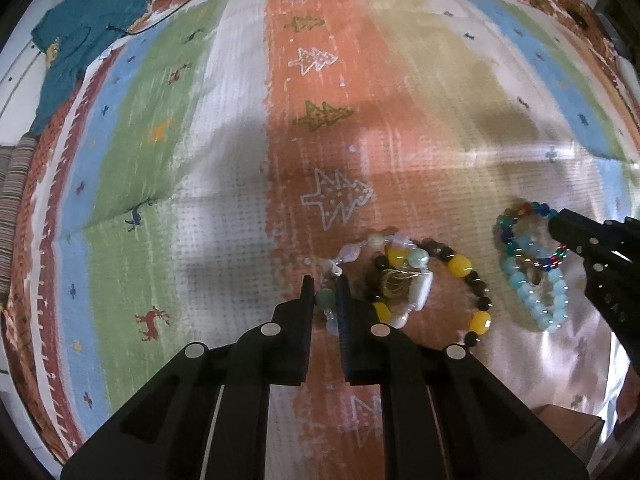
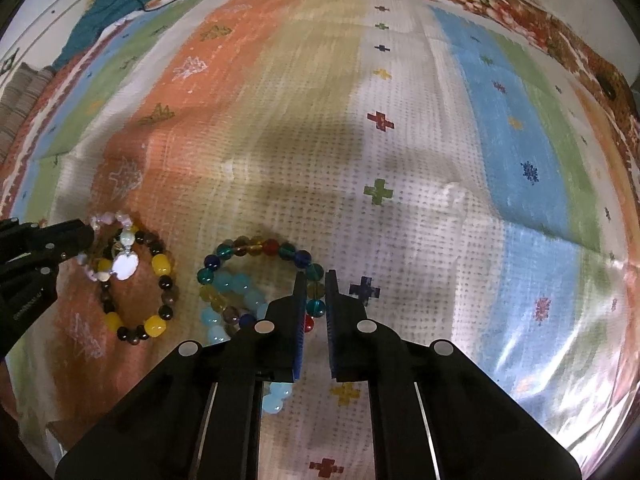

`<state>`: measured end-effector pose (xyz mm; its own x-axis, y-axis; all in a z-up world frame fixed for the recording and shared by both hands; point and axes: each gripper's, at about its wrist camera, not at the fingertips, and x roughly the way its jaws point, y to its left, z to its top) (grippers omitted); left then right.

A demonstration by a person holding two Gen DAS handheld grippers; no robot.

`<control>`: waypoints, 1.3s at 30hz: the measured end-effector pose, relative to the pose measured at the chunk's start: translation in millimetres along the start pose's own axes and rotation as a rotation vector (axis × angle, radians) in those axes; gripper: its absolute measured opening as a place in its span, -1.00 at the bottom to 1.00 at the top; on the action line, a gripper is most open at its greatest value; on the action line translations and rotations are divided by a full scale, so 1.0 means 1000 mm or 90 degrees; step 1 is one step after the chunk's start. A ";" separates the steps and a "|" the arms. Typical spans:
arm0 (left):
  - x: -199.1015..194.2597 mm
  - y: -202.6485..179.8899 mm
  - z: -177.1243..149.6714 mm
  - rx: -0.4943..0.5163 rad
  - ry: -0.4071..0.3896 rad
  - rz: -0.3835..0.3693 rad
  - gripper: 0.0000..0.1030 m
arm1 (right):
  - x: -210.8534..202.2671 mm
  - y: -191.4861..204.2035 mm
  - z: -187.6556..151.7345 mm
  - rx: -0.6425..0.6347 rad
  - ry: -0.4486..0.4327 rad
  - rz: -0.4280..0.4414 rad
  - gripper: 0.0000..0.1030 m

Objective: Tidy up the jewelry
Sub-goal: 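Close the left tool on the white-and-yellow bracelet while the right tool grips the multicolour bracelet, then lift the white-and-yellow bracelet with the left tool while the right tool lifts the multicolour bracelet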

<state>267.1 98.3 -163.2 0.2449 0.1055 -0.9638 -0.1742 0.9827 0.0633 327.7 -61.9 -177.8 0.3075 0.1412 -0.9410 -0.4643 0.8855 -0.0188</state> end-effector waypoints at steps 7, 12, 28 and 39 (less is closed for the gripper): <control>-0.027 -0.008 -0.001 0.007 -0.035 -0.011 -0.79 | -0.022 0.001 -0.004 0.000 -0.027 0.003 -0.81; -0.053 -0.013 -0.004 0.011 -0.067 -0.029 -0.79 | -0.047 0.004 -0.008 -0.004 -0.058 0.000 -0.81; -0.115 -0.027 -0.028 0.031 -0.142 -0.058 -0.79 | -0.109 0.010 -0.029 -0.023 -0.134 0.004 -0.81; -0.132 -0.030 -0.044 0.034 -0.160 -0.069 -0.79 | -0.126 0.014 -0.043 -0.030 -0.155 0.004 -0.81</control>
<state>197.9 48.3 -49.2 0.4894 0.0277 -0.8716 -0.0856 0.9962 -0.0164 246.8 -86.1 -74.4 0.4932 0.2536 -0.8321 -0.5028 0.8637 -0.0347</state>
